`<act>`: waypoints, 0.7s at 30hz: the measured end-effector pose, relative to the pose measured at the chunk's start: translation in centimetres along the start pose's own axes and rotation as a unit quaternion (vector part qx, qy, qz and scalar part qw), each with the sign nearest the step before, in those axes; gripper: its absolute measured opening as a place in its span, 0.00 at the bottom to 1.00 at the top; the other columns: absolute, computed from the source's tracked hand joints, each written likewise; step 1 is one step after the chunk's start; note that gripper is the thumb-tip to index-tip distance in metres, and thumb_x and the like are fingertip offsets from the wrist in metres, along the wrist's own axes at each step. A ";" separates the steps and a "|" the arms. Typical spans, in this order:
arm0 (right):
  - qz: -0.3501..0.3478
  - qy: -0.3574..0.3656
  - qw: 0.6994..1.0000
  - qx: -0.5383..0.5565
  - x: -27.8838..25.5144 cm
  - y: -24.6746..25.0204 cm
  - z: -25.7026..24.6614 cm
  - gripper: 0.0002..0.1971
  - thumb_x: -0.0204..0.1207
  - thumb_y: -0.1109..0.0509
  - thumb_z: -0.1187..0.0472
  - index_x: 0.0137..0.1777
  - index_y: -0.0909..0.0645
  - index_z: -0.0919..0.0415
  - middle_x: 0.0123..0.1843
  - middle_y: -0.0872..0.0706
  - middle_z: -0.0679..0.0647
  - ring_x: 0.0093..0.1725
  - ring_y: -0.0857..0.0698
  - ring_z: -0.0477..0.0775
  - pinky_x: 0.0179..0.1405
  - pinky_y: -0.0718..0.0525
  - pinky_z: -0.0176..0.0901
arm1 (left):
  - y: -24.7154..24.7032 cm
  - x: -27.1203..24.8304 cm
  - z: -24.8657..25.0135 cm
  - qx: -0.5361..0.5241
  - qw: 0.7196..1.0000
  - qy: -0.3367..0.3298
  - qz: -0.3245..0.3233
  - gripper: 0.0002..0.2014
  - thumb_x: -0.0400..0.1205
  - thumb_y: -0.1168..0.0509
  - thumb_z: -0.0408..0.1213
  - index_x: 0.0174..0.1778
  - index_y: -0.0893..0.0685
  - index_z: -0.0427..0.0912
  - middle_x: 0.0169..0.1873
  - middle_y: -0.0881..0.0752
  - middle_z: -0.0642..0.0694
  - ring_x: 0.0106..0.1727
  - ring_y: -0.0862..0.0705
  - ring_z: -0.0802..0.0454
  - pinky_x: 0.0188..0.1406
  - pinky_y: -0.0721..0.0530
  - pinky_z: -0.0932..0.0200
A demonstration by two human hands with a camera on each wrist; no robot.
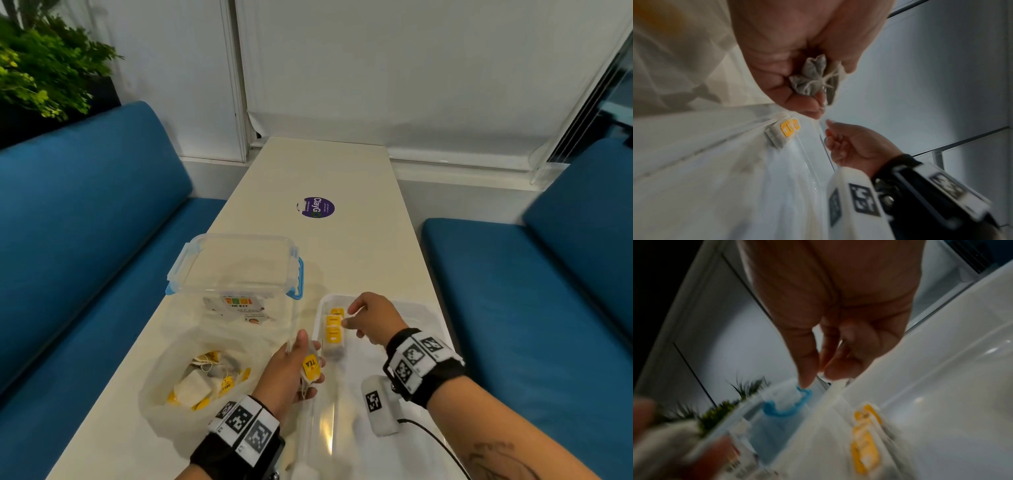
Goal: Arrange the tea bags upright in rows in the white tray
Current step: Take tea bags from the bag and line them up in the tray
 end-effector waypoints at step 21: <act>-0.136 -0.048 0.975 0.169 -6.8 1.6 -1.5 0.07 0.73 0.33 0.71 0.38 0.26 0.60 0.39 0.15 0.59 0.32 0.14 0.52 0.19 0.24 0.36 | -1.4 0.0 0.4 -0.094 0.993 -0.070 -0.015 0.01 0.78 0.33 0.34 0.43 0.19 0.43 0.31 0.16 0.47 0.28 0.23 0.54 0.28 0.26 0.61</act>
Point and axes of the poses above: each hand's wrist, its own x-axis towards the middle knuckle, its own y-axis out of the back of the hand, z = x × y, the point moved 3 cm from there along x, towards the middle knuckle
